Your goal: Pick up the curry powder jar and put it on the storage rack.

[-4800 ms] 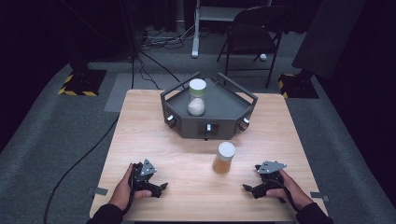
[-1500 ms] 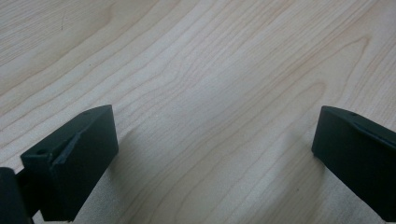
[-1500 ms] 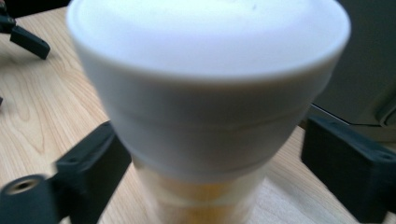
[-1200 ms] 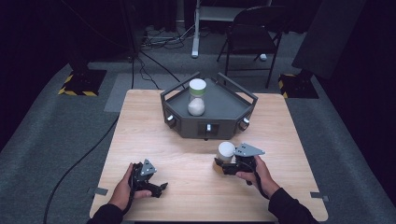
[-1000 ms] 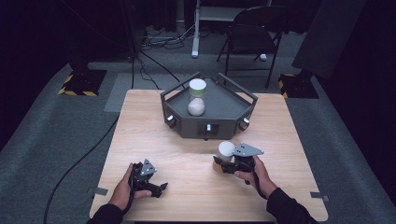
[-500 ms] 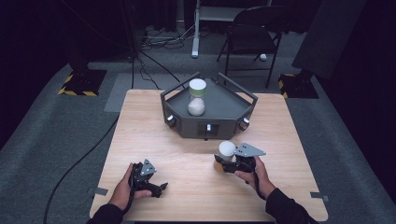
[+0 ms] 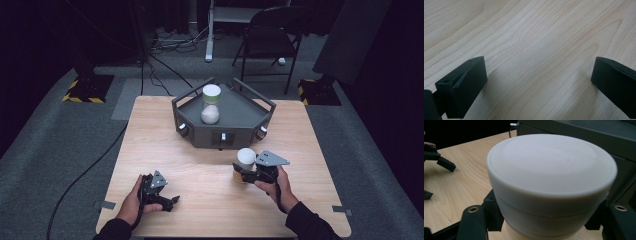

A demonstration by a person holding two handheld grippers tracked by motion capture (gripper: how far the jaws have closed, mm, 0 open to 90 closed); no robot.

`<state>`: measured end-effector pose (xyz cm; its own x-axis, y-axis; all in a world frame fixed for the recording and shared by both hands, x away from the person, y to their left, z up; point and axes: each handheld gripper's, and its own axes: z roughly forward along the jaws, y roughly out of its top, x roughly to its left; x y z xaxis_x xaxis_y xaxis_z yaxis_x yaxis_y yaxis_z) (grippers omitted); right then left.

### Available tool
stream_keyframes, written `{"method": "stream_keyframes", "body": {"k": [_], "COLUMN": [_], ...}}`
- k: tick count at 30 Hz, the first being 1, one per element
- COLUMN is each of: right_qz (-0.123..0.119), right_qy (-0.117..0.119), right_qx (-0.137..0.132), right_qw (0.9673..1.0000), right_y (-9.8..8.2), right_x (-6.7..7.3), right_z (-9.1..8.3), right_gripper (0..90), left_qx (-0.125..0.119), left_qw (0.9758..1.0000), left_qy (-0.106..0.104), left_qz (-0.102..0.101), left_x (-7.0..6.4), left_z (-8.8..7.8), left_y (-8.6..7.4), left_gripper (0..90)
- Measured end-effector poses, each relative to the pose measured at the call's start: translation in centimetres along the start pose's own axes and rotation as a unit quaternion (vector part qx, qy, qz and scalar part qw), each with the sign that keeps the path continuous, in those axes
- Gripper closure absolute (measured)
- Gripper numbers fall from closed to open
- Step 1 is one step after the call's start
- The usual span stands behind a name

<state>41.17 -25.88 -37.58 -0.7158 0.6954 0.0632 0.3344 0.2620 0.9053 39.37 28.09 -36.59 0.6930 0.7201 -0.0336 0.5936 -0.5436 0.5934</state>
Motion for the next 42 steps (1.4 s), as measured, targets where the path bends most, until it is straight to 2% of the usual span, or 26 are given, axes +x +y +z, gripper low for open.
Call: {"method": "stream_keyframes", "body": {"k": [10,16,33,42], "right_qz": [0.016,0.019,0.021,0.016], "right_qy": [-0.024,-0.041,-0.05,-0.066], "right_qx": [-0.022,-0.025,-0.031,-0.033], "right_qw": [0.9993,0.9987,0.998,0.9971], "right_y": [1.3,2.2,5.6,7.9], "right_x": [0.2,0.3,0.1,0.2], "right_z": [-1.0,-1.2,-1.6,-1.6], "right_gripper": [33.9,33.9,33.9,33.9], "left_qx": [-0.001,0.0,-0.001,0.0], "left_qw": [1.0,1.0,1.0,1.0], "left_qy": [0.0,0.0,0.0,0.0], "left_qz": [0.002,0.0,0.002,0.0], "left_x": [0.0,0.0,0.0,0.0], "left_z": [0.0,0.0,0.0,0.0], "left_y": [0.0,0.0,0.0,0.0], "left_gripper": [0.3,0.3,0.3,0.3]}}
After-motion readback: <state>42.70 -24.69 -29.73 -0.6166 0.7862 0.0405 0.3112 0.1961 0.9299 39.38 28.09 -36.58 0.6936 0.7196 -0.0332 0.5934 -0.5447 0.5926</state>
